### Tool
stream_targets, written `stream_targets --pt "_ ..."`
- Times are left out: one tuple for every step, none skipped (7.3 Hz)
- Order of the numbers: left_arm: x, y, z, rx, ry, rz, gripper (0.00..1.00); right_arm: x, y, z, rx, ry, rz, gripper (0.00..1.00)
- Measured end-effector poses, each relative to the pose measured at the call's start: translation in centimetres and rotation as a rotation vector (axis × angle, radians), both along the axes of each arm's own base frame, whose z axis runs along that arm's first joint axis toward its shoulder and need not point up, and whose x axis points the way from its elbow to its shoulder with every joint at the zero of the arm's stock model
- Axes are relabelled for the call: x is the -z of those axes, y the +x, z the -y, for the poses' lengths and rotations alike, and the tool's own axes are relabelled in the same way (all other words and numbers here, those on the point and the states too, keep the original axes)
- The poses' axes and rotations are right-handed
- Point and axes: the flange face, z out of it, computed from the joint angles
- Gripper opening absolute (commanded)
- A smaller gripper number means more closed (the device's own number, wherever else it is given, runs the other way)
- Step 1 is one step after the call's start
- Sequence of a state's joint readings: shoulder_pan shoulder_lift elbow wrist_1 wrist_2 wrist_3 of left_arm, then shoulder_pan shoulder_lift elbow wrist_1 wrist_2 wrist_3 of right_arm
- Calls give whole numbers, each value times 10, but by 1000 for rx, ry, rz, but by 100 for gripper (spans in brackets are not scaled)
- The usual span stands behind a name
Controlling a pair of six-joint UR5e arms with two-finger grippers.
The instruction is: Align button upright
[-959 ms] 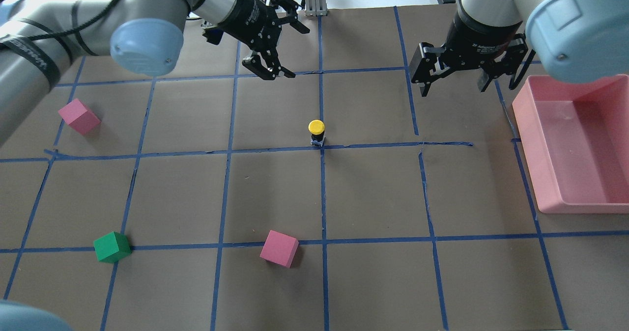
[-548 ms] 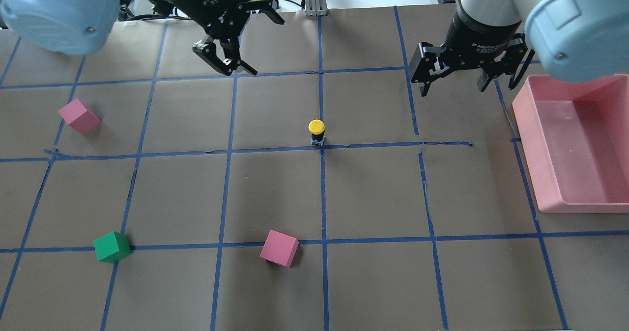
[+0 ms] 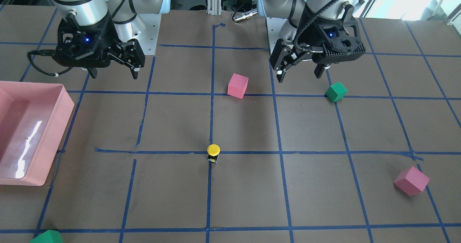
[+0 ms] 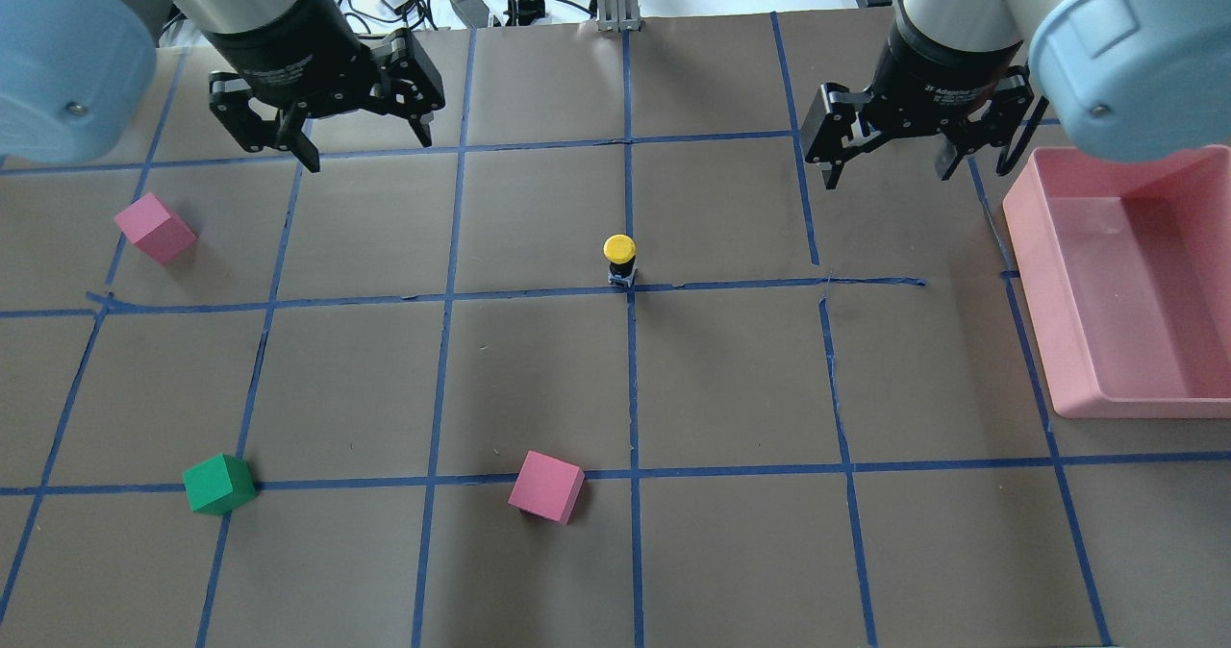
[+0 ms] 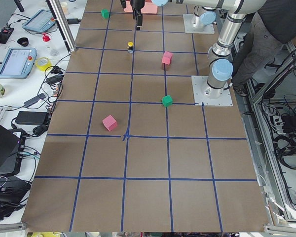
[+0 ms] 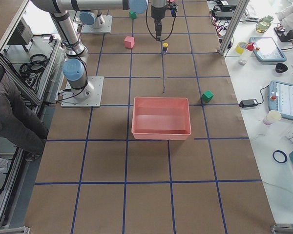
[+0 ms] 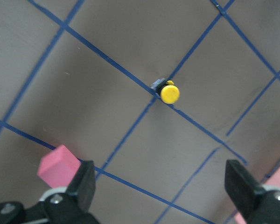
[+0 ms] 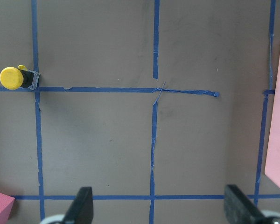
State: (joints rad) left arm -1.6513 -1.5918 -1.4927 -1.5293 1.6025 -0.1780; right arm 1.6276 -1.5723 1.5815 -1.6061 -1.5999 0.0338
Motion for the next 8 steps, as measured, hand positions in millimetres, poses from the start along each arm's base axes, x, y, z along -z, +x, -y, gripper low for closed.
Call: stream_targets --pt "-2 5 3 132 -8 50 100 0 0 0 0 0 0 100" --pt "-2 8 7 210 -9 68 100 0 0 0 0 0 0 100" --pt "-1 10 9 244 -6 66 100 0 0 0 0 0 0 100" --pt "0 10 10 253 -3 45 100 0 0 0 0 0 0 100" --pt "1 8 10 237 -2 24 100 0 0 0 0 0 0 100" --pt "3 8 9 202 1 13 100 0 0 0 0 0 0 100" --pt "3 8 8 174 2 9 100 0 0 0 0 1 0 100" --pt "2 8 6 160 1 8 100 0 0 0 0 1 0 98"
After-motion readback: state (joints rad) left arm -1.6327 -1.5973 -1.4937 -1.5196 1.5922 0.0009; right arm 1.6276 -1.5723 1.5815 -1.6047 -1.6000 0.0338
